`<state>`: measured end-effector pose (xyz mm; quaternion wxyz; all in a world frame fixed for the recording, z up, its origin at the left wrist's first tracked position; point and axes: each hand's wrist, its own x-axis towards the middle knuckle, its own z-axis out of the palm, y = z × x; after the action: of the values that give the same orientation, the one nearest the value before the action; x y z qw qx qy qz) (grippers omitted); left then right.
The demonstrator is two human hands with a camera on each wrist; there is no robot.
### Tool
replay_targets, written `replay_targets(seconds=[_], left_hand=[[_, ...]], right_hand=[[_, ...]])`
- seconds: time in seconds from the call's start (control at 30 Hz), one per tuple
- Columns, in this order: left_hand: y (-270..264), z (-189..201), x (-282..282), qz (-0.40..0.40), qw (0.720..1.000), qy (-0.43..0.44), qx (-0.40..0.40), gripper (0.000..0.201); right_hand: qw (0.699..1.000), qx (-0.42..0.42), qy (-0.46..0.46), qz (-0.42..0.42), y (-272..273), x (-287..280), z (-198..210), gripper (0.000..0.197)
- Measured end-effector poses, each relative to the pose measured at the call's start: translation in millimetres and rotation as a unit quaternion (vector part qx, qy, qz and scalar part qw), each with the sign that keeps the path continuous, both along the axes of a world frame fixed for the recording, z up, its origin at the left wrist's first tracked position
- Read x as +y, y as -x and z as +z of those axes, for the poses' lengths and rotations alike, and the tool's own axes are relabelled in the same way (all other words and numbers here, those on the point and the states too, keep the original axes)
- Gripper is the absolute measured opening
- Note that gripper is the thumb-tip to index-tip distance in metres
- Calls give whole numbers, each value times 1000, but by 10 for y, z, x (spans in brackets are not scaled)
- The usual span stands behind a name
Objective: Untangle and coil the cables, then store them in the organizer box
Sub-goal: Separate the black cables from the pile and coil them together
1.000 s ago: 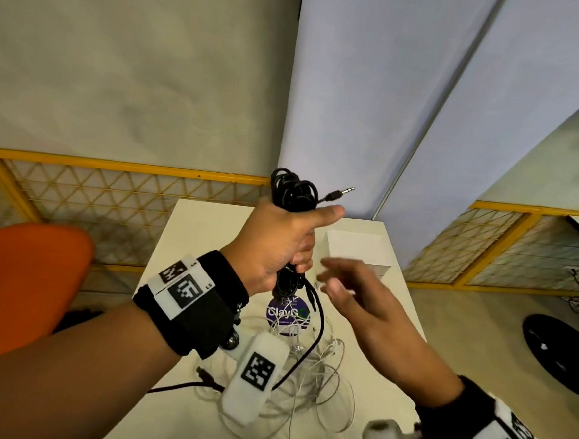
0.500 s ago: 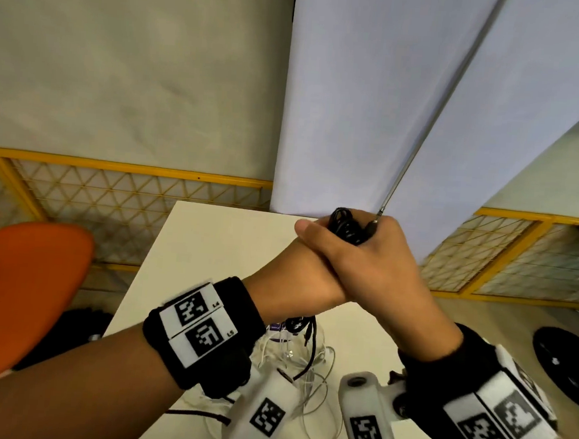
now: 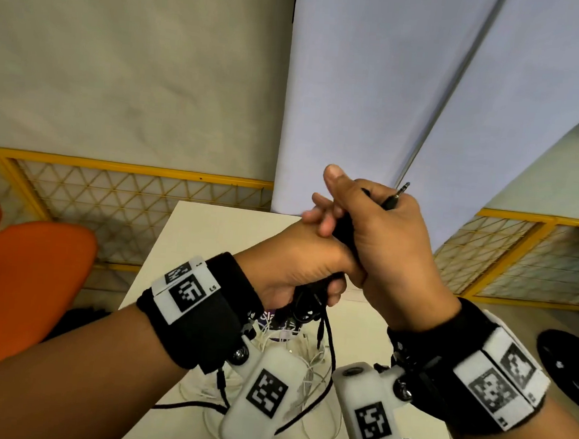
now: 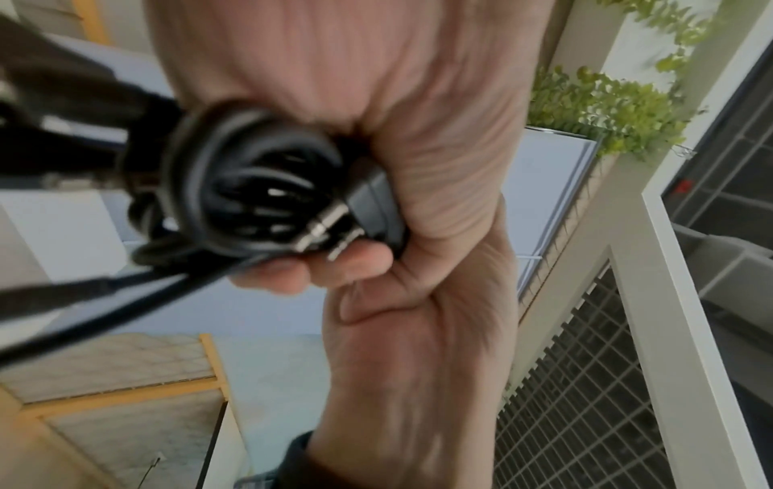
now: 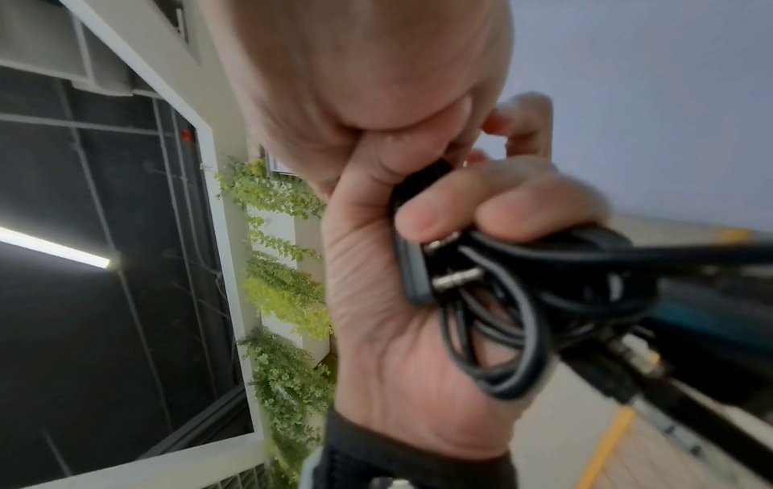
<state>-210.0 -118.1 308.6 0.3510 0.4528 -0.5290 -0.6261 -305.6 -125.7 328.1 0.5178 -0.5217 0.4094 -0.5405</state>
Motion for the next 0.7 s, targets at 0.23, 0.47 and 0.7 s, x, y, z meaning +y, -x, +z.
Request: replay_targets(seconds=[0.23, 0.47, 0.7], left_hand=[[-58, -119, 86, -138, 990, -2, -15, 18], [-63, -179, 111, -172, 983, -39, 44, 12], [-99, -212, 133, -184, 981, -32, 50, 10]], right_hand=[[995, -44, -85, 8, 36, -64, 118, 52], [992, -40, -117, 21, 60, -76, 160, 52], [973, -88, -159, 142, 147, -55, 186, 40]])
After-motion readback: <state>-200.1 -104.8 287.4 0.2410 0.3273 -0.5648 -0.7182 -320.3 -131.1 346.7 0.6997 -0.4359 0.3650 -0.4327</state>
